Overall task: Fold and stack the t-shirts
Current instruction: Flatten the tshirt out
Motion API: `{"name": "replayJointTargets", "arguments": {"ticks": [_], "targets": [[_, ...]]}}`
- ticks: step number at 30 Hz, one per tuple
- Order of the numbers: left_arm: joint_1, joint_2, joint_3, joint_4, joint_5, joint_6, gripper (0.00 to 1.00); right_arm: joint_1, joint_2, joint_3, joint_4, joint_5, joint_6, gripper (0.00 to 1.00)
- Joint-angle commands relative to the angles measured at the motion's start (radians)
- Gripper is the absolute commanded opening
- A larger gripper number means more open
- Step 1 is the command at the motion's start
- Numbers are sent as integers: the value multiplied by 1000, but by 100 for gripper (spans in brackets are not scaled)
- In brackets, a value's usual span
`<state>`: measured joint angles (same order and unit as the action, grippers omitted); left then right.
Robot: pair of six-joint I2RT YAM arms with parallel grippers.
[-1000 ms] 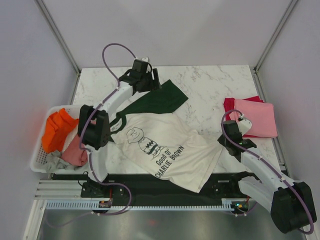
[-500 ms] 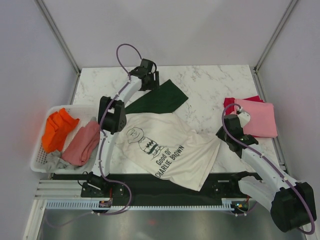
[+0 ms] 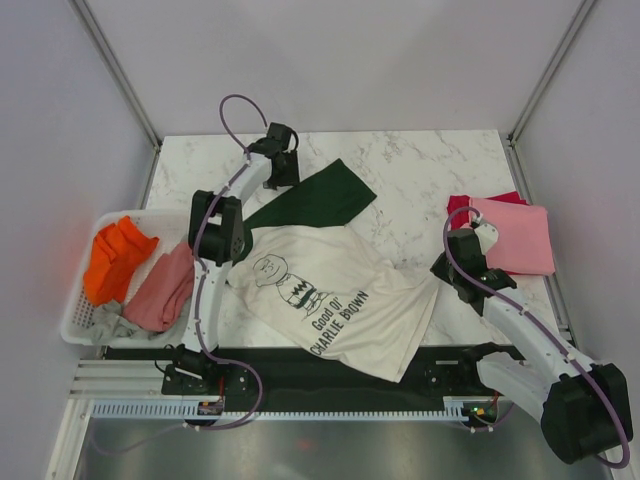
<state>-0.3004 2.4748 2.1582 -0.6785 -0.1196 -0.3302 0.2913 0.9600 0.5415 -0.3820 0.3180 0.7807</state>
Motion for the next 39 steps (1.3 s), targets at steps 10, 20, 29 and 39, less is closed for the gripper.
{"name": "replayJointTargets", "arguments": {"ticks": [10, 20, 29, 39], "targets": [[21, -210, -345, 6, 52, -27, 2, -4, 9, 18, 6, -30, 8, 0], [132, -763, -1092, 354, 21, -135, 2, -9, 63, 25, -12, 7, -3, 0], [136, -775, -1065, 362, 45, -115, 79, -17, 65, 49, -18, 9, -24, 0], [142, -460, -597, 217, 52, -72, 78, -20, 95, 70, -12, -33, -41, 0]]}}
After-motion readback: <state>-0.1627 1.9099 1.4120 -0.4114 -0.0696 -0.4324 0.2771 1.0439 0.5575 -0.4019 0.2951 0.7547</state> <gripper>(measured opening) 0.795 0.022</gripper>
